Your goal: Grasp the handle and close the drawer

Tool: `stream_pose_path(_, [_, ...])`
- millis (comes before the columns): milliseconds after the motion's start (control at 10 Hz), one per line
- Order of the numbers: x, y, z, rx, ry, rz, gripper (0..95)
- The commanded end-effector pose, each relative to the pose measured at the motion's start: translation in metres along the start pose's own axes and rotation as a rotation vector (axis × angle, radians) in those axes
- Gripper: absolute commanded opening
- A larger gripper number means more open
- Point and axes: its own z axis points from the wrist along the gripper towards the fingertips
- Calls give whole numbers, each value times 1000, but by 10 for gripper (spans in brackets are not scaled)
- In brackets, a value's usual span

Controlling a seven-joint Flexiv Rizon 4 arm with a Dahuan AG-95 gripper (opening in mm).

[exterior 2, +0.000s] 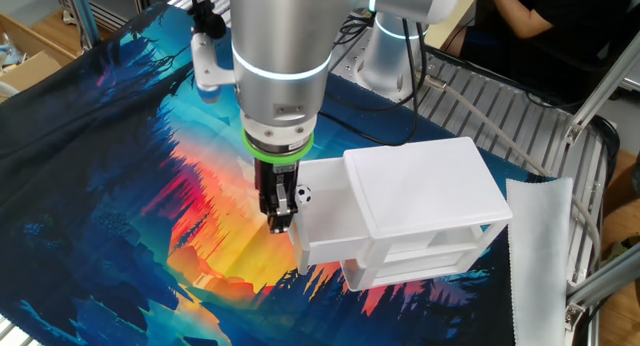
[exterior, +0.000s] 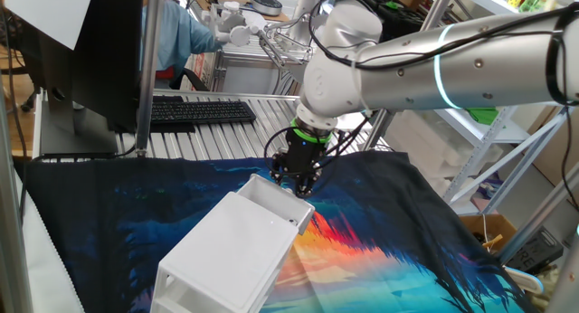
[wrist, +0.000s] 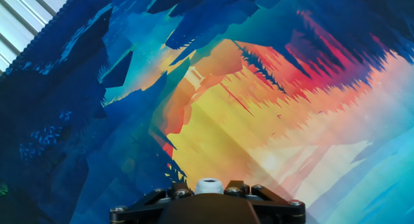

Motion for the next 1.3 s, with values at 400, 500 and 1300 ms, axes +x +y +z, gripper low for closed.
stream_pose_path(400, [0, 0, 0, 1, 4, -15, 0])
stream_pose_path(500, [0, 0, 0, 1, 4, -13, 0])
stream_pose_path(1300, [5, 2, 0, 4, 7, -11, 0])
